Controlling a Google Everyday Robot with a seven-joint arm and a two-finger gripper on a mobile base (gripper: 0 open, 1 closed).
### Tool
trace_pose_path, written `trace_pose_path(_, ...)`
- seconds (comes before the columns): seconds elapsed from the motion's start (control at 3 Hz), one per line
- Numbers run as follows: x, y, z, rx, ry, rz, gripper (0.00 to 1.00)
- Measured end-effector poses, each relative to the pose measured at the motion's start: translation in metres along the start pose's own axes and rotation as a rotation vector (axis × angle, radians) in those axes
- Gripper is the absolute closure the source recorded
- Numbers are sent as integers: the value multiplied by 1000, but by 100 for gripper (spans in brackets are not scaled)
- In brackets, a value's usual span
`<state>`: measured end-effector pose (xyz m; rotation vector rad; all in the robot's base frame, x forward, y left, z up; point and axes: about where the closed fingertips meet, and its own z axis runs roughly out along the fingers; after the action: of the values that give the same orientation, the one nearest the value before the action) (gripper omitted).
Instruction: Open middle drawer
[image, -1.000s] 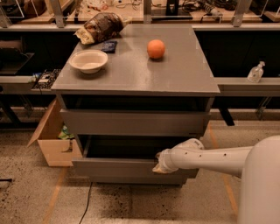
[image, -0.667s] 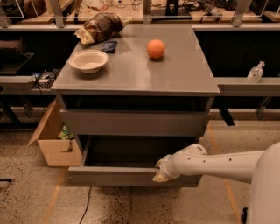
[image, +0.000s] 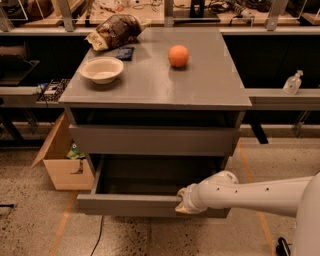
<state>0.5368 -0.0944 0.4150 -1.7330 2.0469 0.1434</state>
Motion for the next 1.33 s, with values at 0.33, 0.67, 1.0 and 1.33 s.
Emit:
trace_pose_path(0.33, 9, 37, -12, -10, -6, -13, 100)
trace_pose_path(0.67, 10, 41, -12, -13, -8, -13, 100)
trace_pose_path(1.0, 15, 71, -9, -43, -22, -5, 100)
trace_pose_path(1.33, 12, 70, -15, -43, -22, -5, 100)
